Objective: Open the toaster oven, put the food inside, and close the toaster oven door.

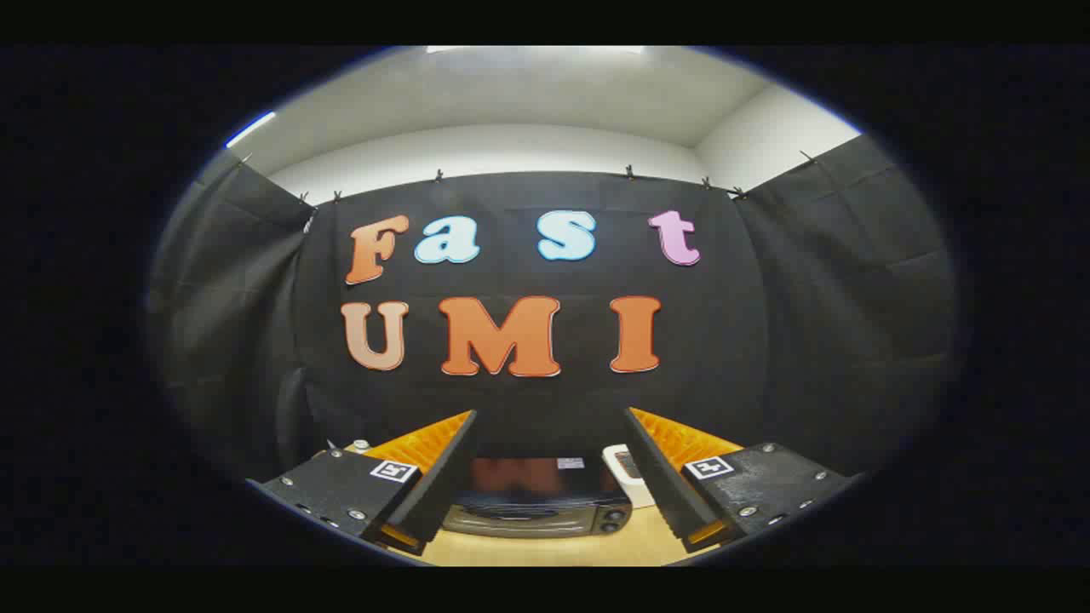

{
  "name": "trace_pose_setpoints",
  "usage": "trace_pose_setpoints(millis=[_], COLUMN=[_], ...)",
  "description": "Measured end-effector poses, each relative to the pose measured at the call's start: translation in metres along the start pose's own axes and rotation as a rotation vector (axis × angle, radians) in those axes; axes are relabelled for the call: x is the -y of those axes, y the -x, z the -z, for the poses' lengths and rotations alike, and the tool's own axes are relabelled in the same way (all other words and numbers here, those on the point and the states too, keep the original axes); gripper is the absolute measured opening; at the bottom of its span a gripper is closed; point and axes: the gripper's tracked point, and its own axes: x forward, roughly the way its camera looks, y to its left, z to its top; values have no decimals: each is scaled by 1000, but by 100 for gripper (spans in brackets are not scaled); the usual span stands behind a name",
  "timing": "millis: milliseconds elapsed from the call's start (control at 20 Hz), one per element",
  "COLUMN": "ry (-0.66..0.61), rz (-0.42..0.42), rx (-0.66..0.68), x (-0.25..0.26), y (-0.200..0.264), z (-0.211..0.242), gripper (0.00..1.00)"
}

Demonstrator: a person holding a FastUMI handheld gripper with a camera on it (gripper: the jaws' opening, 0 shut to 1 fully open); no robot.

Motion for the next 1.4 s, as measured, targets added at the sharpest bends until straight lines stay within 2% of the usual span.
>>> trace_pose_setpoints(millis=[350,500,1100,1400], ry=[-11,-18,-5,-7], rz=[49,65,41,22], rx=[-94,-94,-107,-161], x=[-28,-32,-49,-53], y=[5,4,10,-8], z=[18,14,17,59], gripper=[99,98,98,98])
